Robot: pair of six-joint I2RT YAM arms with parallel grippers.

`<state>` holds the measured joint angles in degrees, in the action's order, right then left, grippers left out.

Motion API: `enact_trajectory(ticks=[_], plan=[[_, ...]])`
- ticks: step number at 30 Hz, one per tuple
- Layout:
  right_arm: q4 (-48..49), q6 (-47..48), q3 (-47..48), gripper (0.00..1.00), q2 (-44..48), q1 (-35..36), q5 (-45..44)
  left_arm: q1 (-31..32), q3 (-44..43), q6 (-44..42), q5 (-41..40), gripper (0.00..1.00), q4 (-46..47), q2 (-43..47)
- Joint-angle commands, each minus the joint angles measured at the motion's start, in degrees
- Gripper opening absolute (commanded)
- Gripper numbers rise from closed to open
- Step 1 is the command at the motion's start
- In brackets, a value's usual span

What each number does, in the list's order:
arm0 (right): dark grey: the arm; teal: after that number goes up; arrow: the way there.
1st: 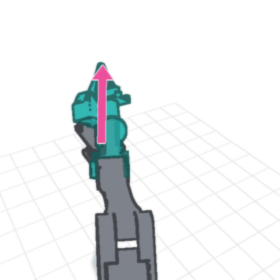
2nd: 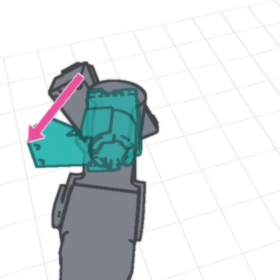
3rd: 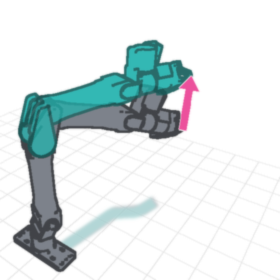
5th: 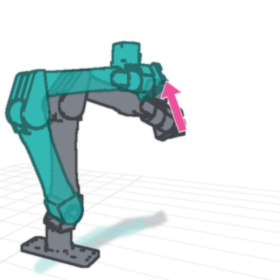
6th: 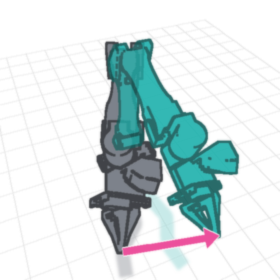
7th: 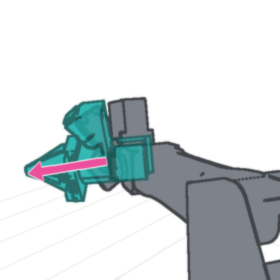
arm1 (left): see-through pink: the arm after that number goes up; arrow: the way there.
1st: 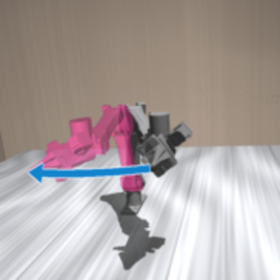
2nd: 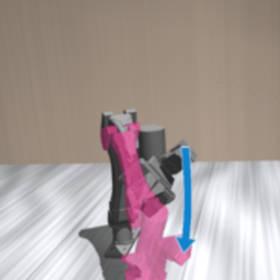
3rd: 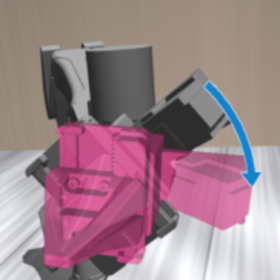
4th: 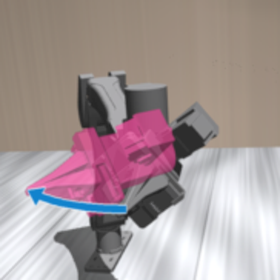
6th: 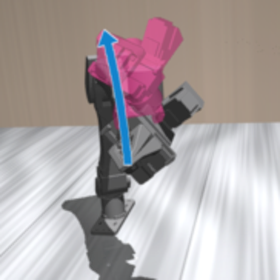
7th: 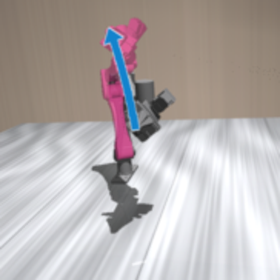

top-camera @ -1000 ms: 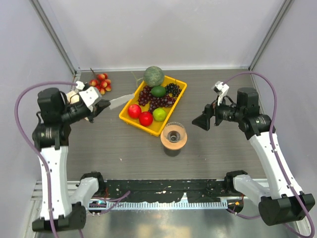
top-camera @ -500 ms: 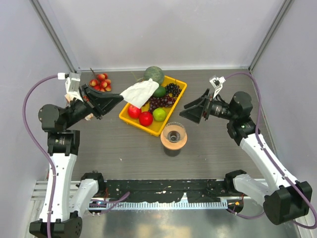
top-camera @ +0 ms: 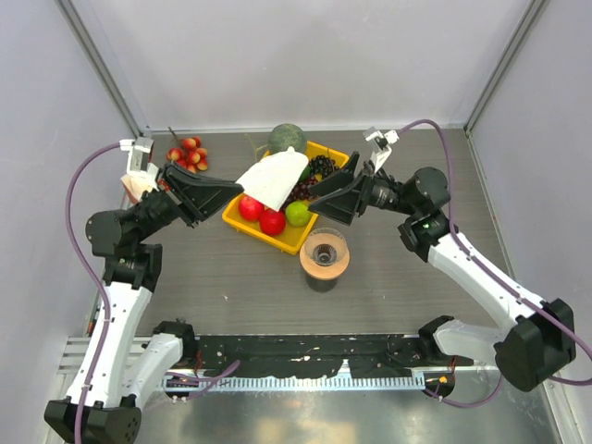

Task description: Place the coffee filter in the dripper

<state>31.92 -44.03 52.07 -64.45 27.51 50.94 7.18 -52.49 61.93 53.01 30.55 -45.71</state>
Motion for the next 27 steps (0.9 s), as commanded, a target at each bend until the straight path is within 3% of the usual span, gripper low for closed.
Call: enact_trajectory(ticks=[1, 5, 9, 12, 14, 15, 16, 19, 20, 22, 23, 25, 27], plan=[[14.1, -9.0, 3.1, 0.96, -3.2, 1.4, -0.9, 2.0, 1.2, 5.3, -2.0, 0.0, 9.2, -0.2], [25.3, -16.2, 5.1, 0.96, -6.6, 3.3, -0.3, 2.3, 2.8, 7.8, -2.3, 0.0, 12.0, -0.3], [27.0, -17.1, 5.9, 1.0, -8.4, 5.4, 0.0, 3.0, 4.6, 8.3, -2.6, 0.0, 12.3, 0.0], [27.7, -17.1, 6.6, 0.82, -9.7, 6.9, 0.6, 3.3, 6.3, 8.7, -2.0, 0.0, 14.2, -0.3], [27.9, -17.1, 6.7, 0.6, -10.4, 7.2, 0.6, 3.4, 7.2, 9.4, -2.0, 0.0, 15.2, -0.5], [27.8, -17.1, 6.6, 0.53, -10.4, 7.2, 0.7, 3.5, 7.7, 9.9, -1.9, 0.0, 15.9, -0.5], [27.7, -16.8, 6.5, 0.39, -10.4, 7.2, 1.0, 3.5, 8.2, 9.9, -1.4, 0.0, 15.9, -0.3], [21.8, -12.2, 5.9, 0.14, -8.3, 7.2, 2.3, 3.4, 9.2, 7.8, 2.1, 0.01, 15.2, 0.6], [15.9, -7.6, 5.6, 0.05, -6.4, 7.1, 2.7, 3.3, 8.6, 5.8, 4.3, 0.16, 11.6, 1.4], [3.4, 2.5, 5.3, 0.05, -3.0, 7.0, 4.2, 2.7, 6.8, -4.4, 9.7, 0.48, 0.4, 3.5], [-1.4, 6.5, 5.5, 0.05, -1.8, 7.0, 4.6, 2.1, 3.6, -12.6, 11.2, 0.56, -11.6, 5.3], [-20.9, 21.2, 7.7, 0.05, 1.2, 7.4, 4.5, 1.9, -4.1, -36.4, 12.3, 0.7, -38.0, 7.0], [-36.8, 35.0, 9.4, 0.05, 2.7, 7.8, 2.9, 2.0, -12.3, -56.6, 10.5, 0.78, -60.4, 4.8]])
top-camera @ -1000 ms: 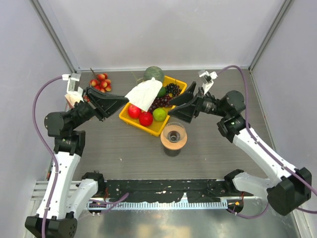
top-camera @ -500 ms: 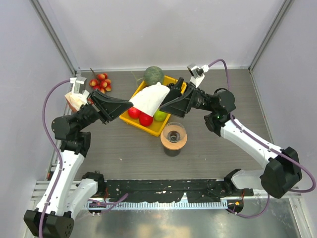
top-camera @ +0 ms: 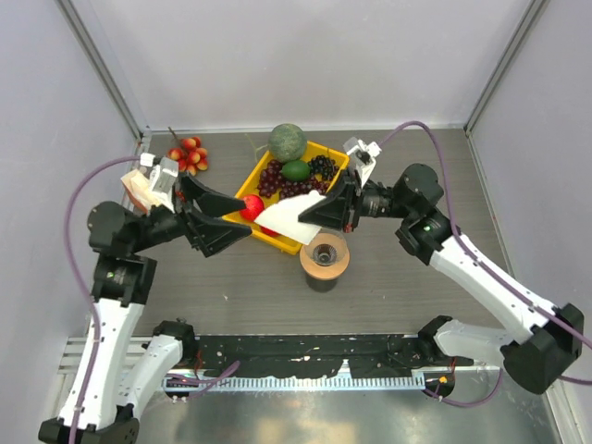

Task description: Place the coffee filter in the dripper

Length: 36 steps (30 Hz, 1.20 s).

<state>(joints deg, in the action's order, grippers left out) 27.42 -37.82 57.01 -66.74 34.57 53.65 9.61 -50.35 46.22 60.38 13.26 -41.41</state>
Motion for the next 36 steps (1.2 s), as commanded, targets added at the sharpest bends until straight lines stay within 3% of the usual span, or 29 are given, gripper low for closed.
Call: enact_trajectory(ticks=[1, 4, 12, 24, 29, 36], plan=[[-39.0, 34.6, 4.8, 0.05, 5.9, 1.3, -0.4, -0.2, -16.5, -47.8, 2.6, 0.79, -49.0, -0.6], [-46.4, 42.0, 6.3, 0.05, 6.4, 2.3, -0.2, 2.8, -17.9, -56.5, 2.2, 0.82, -54.6, -1.5], [-59.8, 51.4, 13.7, 0.05, 2.9, 8.5, -0.9, 19.3, -15.0, -58.6, -7.1, 0.79, -52.9, -4.9], [-62.2, 53.1, 17.1, 0.05, -1.5, 11.9, -2.2, 26.2, -12.2, -53.8, -7.9, 0.61, -46.2, -11.3], [-62.5, 52.5, 17.8, 0.05, -1.4, 11.9, -2.3, 26.4, -12.1, -53.4, -7.3, 0.36, -43.8, -11.5], [-62.3, 51.4, 19.4, 0.05, -1.8, 11.9, -2.7, 26.8, -10.3, -49.4, -4.2, 0.38, -40.7, -12.0]])
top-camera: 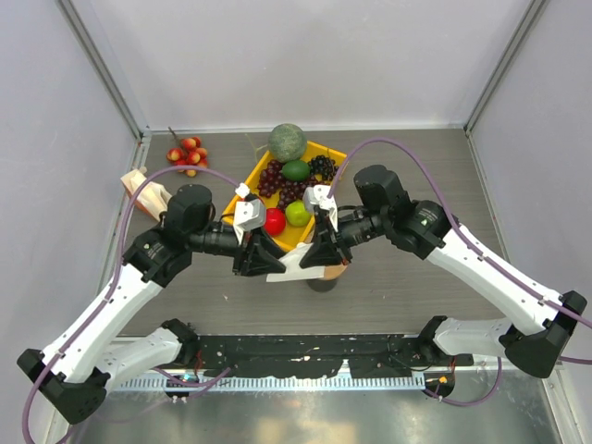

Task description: Place the coffee filter in the dripper

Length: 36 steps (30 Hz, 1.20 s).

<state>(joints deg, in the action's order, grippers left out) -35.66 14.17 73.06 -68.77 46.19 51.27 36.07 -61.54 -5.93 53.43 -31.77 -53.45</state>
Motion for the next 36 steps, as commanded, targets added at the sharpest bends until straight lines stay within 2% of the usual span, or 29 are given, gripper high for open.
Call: enact_trajectory(ticks=[1, 2, 3, 5, 6, 8, 11, 14, 16, 21, 24, 25, 27, 32, 33, 35, 36], plan=[[0.9, -0.6, 3.4, 0.05, 0.2, 0.3, -0.3, 0.3, 1.4, 3.1, 3.3, 0.38, 4.8, 0.1], [0.9, -0.7, 3.4, 0.05, 0.1, 0.3, -0.3, 0.4, 1.9, 3.7, 3.6, 0.35, 5.2, 0.1], [1.6, -1.2, 3.3, 0.06, 0.3, 0.1, -0.2, 0.3, 2.5, 4.5, 3.9, 0.26, 5.7, 0.4], [2.8, -2.6, 3.2, 0.19, 0.5, 0.0, 0.8, 0.3, 3.4, 5.6, 4.5, 0.0, 6.9, 0.6], [3.4, -3.9, 2.9, 0.38, 1.0, -0.2, 1.1, -0.1, 4.0, 8.2, 5.5, 0.0, 8.2, 1.2], [5.0, -5.4, 2.4, 0.57, 2.1, -1.5, 1.6, -1.5, 5.5, 15.6, 7.7, 0.0, 14.4, 1.8], [10.8, -9.4, 0.2, 0.66, 4.2, -5.3, 2.3, -4.3, 8.4, 27.3, 8.9, 0.0, 27.9, 2.8], [19.6, -18.9, -3.5, 0.74, 6.4, -8.7, 3.2, -6.7, 15.9, 44.7, 8.4, 0.0, 49.5, 4.8], [24.3, -24.3, -5.1, 0.75, 6.5, -9.7, 4.3, -7.5, 18.6, 53.8, 6.3, 0.0, 59.5, 4.7], [33.4, -34.3, -7.0, 0.77, 5.1, -9.9, 7.1, -8.3, 19.3, 57.1, 2.9, 0.0, 62.5, 4.0], [39.0, -36.9, -8.0, 0.69, 4.1, -9.9, 7.4, -8.8, 20.1, 60.5, 1.8, 0.0, 67.1, 3.4], [39.4, -37.4, -8.6, 0.56, 3.8, -10.0, 7.5, -8.8, 20.0, 60.7, 1.7, 0.0, 67.2, 3.4], [40.5, -37.3, -9.5, 0.38, 4.2, -10.0, 7.4, -8.7, 20.0, 59.7, 1.9, 0.0, 66.3, 3.8], [37.9, -34.0, -9.1, 0.18, 5.7, -10.3, 7.3, -8.7, 22.3, 54.1, 3.6, 0.0, 59.2, 6.4], [36.6, -31.9, -8.6, 0.1, 5.8, -10.2, 7.2, -8.7, 22.8, 53.6, 4.0, 0.01, 58.7, 6.8], [31.0, -28.1, -7.9, 0.05, 6.1, -10.2, 6.7, -8.9, 22.2, 50.2, 5.7, 0.36, 54.8, 7.7], [28.7, -23.9, -7.5, 0.05, 6.5, -10.2, 6.5, -9.3, 21.0, 47.2, 6.5, 0.48, 51.7, 8.6]])
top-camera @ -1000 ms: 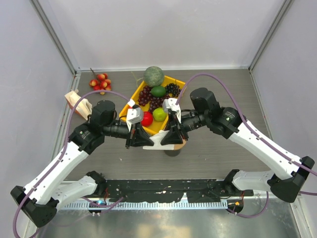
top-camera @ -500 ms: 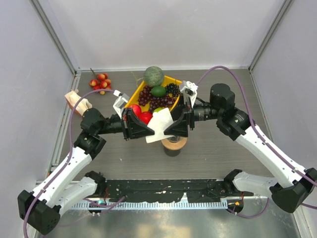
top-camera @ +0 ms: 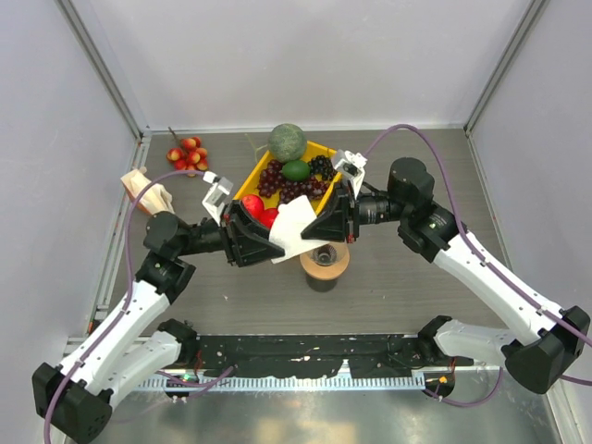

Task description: Place the coffee filter in the dripper

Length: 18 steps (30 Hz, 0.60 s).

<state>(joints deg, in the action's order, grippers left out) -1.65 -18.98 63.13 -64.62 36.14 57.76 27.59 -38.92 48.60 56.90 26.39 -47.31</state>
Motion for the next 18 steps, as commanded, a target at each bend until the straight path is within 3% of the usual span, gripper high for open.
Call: enact_trajectory(ticks=[1, 4, 6, 11, 18], plan=[[-9.7, 11.6, 2.6, 0.05, 2.5, -0.2, -0.4, -1.4, -3.3, -10.2, 3.6, 0.55, -11.4, 3.4], [-17.3, 22.0, 2.2, 0.05, 4.8, 0.0, -0.7, -3.2, -11.1, -25.1, 3.5, 0.59, -33.7, 4.9], [-20.4, 25.2, 1.4, 0.05, 5.9, 0.3, -0.4, -3.2, -14.2, -32.8, 2.3, 0.58, -43.4, 5.5], [-26.1, 31.4, 0.2, 0.05, 6.5, 2.4, 5.6, -3.1, -14.4, -30.5, 6.9, 0.51, -37.8, 6.2], [-29.7, 35.8, 0.7, 0.05, 5.1, 4.6, 5.1, -0.7, -13.7, -28.0, 9.6, 0.5, -34.1, 4.6]])
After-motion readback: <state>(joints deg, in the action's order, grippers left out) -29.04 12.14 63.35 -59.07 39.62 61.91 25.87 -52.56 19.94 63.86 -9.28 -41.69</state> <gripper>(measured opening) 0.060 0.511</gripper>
